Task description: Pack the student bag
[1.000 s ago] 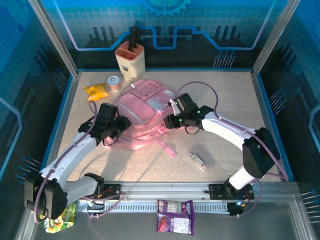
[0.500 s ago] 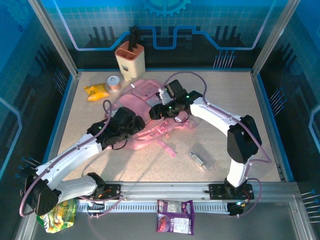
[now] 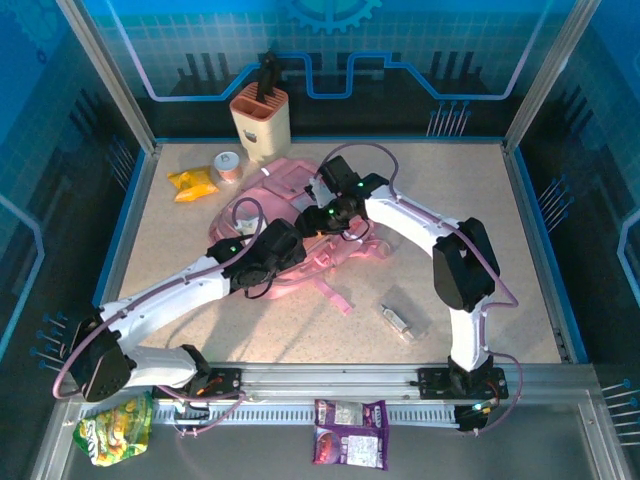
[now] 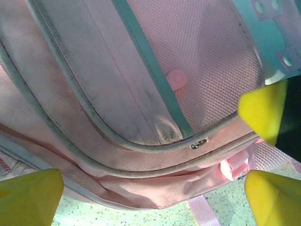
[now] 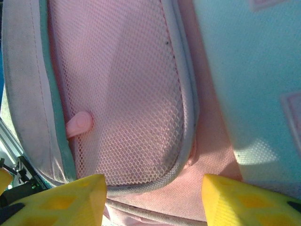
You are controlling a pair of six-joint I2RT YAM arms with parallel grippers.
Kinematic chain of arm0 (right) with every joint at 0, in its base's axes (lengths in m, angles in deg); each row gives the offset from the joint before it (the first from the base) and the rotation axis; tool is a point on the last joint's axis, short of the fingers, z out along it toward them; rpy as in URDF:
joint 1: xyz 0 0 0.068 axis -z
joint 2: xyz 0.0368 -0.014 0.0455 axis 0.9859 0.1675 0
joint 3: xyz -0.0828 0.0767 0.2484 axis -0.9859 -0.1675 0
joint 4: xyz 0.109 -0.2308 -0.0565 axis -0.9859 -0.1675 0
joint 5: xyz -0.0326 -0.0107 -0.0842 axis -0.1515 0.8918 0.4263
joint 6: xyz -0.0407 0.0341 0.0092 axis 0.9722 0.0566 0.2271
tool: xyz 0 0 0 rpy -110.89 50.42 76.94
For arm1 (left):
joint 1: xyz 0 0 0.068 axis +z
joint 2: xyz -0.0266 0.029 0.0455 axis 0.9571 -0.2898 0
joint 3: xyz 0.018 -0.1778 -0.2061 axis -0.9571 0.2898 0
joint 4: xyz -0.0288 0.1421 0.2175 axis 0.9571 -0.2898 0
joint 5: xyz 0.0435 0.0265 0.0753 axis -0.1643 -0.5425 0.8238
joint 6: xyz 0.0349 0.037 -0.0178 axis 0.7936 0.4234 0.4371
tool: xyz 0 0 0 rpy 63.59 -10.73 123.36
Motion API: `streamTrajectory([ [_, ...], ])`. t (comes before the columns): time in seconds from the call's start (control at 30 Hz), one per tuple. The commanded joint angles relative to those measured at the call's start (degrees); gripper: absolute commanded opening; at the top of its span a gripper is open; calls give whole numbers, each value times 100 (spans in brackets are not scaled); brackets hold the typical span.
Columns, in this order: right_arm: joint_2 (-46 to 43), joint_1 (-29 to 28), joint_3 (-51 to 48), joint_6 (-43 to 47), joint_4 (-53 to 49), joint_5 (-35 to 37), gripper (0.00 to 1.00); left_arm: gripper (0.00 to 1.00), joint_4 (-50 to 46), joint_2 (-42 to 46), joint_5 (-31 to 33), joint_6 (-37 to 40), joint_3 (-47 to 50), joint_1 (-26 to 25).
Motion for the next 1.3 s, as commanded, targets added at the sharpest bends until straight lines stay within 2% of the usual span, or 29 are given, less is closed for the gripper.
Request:
streamTrajectory([
  [0.0,178,167,267,53,-48,93,54,99,-150,-39,255,-220,-96,-53],
  [0.17,450,167,527,85,-73,-59,46,99,-32,-93,95,-355,-26,-55],
  [0.3,582,181,674,75,-110,-219,33,99,476,-42,-177,-472,256,-54],
  [0.6,195,47,219,-553,496,-748,7,99,170,-173,-99,-895,217,-55],
  [0.97,-469,-238,-759,-1831,1893,-888,0,99,359,-446,-41,-1553,256,-285],
  [1.27,-654,-288,-941,-2068,2075,-875,0,99,342,-728,181,-1936,287,-277],
])
